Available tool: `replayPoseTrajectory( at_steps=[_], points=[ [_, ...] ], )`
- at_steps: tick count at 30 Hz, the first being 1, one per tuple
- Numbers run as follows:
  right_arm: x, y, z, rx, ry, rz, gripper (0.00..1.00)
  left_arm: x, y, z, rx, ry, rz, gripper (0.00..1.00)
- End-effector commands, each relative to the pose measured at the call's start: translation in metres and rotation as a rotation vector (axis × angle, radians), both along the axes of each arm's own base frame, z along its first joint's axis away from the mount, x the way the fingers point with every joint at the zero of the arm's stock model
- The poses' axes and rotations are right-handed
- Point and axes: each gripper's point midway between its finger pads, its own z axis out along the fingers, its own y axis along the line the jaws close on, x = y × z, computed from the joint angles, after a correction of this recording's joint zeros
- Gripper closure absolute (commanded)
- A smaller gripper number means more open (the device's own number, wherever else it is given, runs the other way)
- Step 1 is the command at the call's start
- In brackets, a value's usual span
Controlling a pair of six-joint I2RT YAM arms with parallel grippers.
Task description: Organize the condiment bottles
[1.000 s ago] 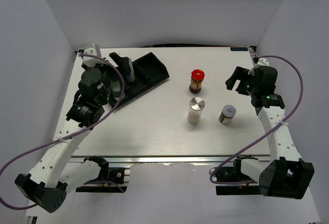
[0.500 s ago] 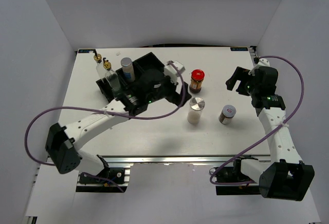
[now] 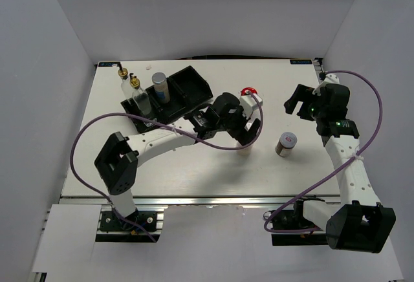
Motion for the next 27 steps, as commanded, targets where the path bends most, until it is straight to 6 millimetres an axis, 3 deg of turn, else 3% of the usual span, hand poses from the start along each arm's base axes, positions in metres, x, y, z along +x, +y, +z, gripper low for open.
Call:
replayPoseTrajectory(
  at_steps=[1,8,10,13,14,16,17,19,20,21,22,23,27],
  points=[
    [0.003,-0.001,0.012,-0.007,-0.043,0.000,0.11,0.004,-0.003,0.006,0.033,-0.040,0.012,0.02],
    [0.003,-0.001,0.013,-0.008,-0.045,0.001,0.11,0.003,-0.020,-0.019,0.095,-0.014,-0.021,0.02],
    [0.004,-0.001,0.014,-0.007,-0.053,0.000,0.11,0.010,-0.019,-0.022,0.121,-0.029,0.022,0.06],
    [0.004,-0.001,0.014,-0.008,-0.056,0.002,0.11,0.023,-0.012,-0.020,0.150,-0.055,0.098,0.30],
    [0.003,-0.001,0.014,-0.007,-0.058,0.004,0.11,0.024,-0.010,-0.017,0.150,-0.063,0.109,0.47],
    [0.003,-0.001,0.015,-0.006,-0.060,0.003,0.11,0.028,-0.006,-0.012,0.144,-0.083,0.140,0.63],
    [0.004,-0.001,0.015,-0.006,-0.062,0.003,0.11,0.029,-0.002,0.000,0.123,-0.101,0.159,0.70],
    [0.004,-0.001,0.014,-0.007,-0.062,0.005,0.11,0.040,0.013,0.010,0.115,-0.152,0.262,0.76],
    [0.004,-0.001,0.014,-0.008,-0.064,0.004,0.11,0.045,0.024,0.028,0.088,-0.190,0.319,0.79],
    [0.004,0.000,0.014,-0.006,-0.064,0.004,0.10,0.061,0.040,0.043,0.073,-0.255,0.442,0.82],
    [0.005,0.000,0.014,-0.005,-0.062,0.006,0.10,0.066,0.054,0.045,0.073,-0.273,0.509,0.82],
    [0.005,0.000,0.014,-0.005,-0.062,0.006,0.11,0.076,0.071,0.064,0.041,-0.302,0.585,0.82],
    [0.005,-0.001,0.012,-0.007,-0.058,0.005,0.11,0.112,0.133,0.088,-0.011,-0.308,0.803,0.83]
  ],
)
